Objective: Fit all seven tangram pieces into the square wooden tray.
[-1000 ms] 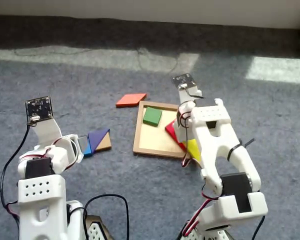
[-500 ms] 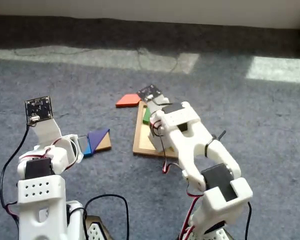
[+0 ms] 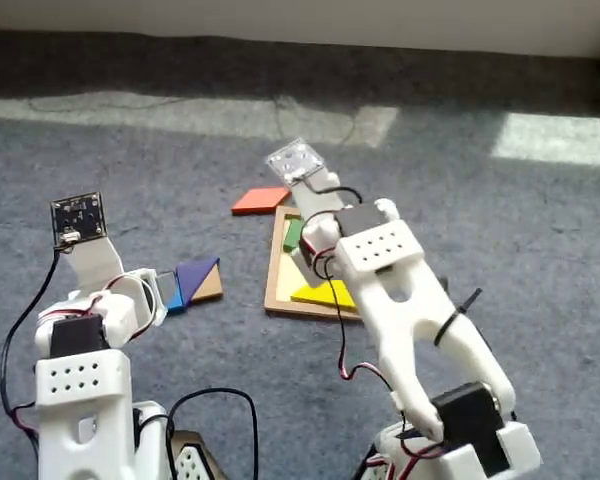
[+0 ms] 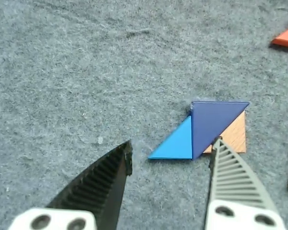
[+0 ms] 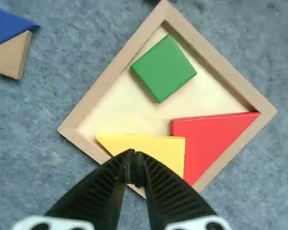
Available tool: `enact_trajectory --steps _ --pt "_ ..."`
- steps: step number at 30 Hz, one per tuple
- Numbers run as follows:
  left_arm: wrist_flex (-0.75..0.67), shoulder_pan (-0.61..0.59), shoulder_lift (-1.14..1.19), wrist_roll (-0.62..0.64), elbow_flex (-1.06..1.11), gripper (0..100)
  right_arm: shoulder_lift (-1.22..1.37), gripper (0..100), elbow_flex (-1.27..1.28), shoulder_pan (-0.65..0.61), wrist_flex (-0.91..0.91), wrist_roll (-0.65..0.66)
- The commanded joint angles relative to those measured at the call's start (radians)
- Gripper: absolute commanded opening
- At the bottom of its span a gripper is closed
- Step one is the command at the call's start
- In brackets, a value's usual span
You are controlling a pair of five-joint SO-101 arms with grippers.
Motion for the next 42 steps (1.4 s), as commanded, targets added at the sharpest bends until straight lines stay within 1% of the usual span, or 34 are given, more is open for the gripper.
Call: enact_trajectory --steps 1,4,9,12,16,21,24,35,39,42 --pt "-0.015 -0.01 -0.013 -0.011 -0.007 26 -0.093 0.6 -0.012 0.09 0.018 0.009" --pt "-0.015 -0.01 -0.013 -0.011 -0.007 26 -0.036 0.6 -0.01 0.127 0.012 0.011" --pt "-0.015 -0.01 -0.013 -0.011 -0.007 26 0.145 0.6 -0.015 0.122 -0.001 0.008" --pt "-0.015 -0.01 -0.013 -0.011 -0.007 26 0.239 0.6 -0.013 0.104 -0.053 0.005" --pt "-0.015 -0.01 -0.013 -0.011 -0.008 26 0.306 0.6 -0.019 0.065 -0.061 0.005" --pt "-0.015 -0.01 -0.013 -0.011 -0.008 26 0.309 0.6 -0.021 0.008 -0.062 0.003" --pt "-0.015 -0.01 -0.013 -0.011 -0.008 26 0.309 0.6 -0.021 0.004 -0.061 0.003" --pt "-0.015 -0.01 -0.013 -0.011 -0.008 26 0.305 0.6 -0.019 0.166 -0.039 0.009" --pt "-0.015 -0.01 -0.013 -0.011 -0.01 26 0.196 0.6 -0.021 0.171 0.087 0.009" --pt "-0.015 -0.01 -0.015 -0.012 -0.022 26 0.039 0.6 -0.015 0.168 0.114 0.009"
